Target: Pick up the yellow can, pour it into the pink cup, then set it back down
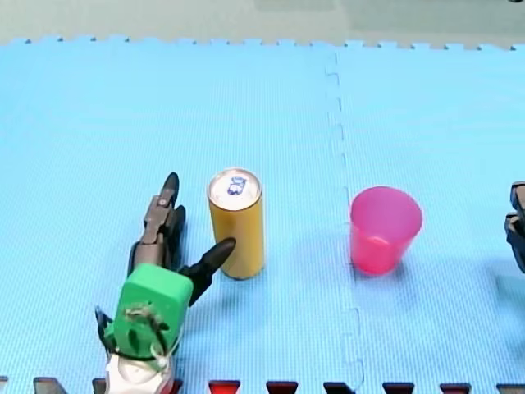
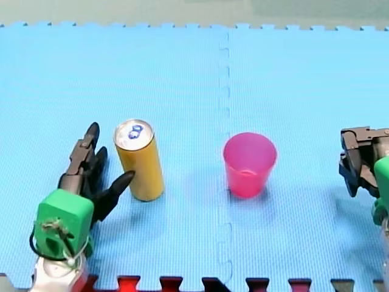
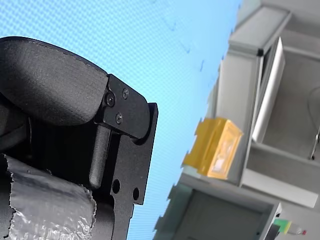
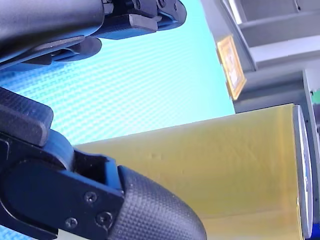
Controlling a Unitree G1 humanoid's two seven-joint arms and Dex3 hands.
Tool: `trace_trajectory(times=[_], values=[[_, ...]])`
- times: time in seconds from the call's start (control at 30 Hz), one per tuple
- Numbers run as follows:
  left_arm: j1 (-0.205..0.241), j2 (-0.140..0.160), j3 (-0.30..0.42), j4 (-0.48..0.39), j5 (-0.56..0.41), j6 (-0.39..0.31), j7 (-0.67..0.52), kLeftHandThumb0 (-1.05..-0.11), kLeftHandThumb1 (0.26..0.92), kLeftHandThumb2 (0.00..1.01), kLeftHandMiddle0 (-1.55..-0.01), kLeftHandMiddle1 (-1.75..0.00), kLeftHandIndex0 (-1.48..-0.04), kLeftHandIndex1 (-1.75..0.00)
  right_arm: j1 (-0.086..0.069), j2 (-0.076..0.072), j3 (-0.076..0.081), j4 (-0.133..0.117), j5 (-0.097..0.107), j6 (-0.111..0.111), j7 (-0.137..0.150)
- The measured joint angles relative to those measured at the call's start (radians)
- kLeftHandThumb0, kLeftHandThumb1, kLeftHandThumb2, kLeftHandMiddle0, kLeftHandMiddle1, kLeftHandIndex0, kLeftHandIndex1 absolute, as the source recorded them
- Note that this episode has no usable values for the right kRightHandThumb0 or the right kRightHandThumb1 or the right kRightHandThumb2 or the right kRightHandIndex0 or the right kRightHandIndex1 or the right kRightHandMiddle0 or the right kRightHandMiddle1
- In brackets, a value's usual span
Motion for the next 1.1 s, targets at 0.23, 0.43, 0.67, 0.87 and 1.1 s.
trace_trajectory(times=[0.23, 0.43, 0.67, 0.87, 1.1], values=[[0.041, 0.008, 0.023, -0.029, -0.037, -0.051, -0.113, -1.048, 0.899, 0.02, -0.24, 0.00, -0.18, -0.01, -0.003, 0.003, 0.000, 0.008, 0.000, 0.001, 0.000], [0.058, 0.013, 0.035, -0.053, -0.068, -0.064, -0.216, -1.048, 0.916, 0.03, -0.24, 0.00, -0.20, -0.01, -0.005, 0.007, 0.000, 0.012, 0.000, 0.001, -0.002], [0.071, 0.030, 0.044, -0.092, -0.109, -0.036, -0.328, -1.048, 0.921, 0.04, -0.23, 0.00, -0.18, 0.00, -0.005, 0.010, -0.002, 0.014, 0.001, 0.001, -0.001], [0.078, 0.032, 0.053, -0.127, -0.137, -0.008, -0.371, -1.048, 0.921, 0.05, -0.24, 0.00, -0.18, 0.00, -0.009, 0.010, -0.003, 0.016, 0.002, 0.003, 0.000], [0.078, 0.030, 0.058, -0.141, -0.143, 0.012, -0.375, -1.048, 0.921, 0.05, -0.24, 0.00, -0.19, 0.00, -0.011, 0.009, -0.007, 0.018, 0.006, 0.002, 0.003]])
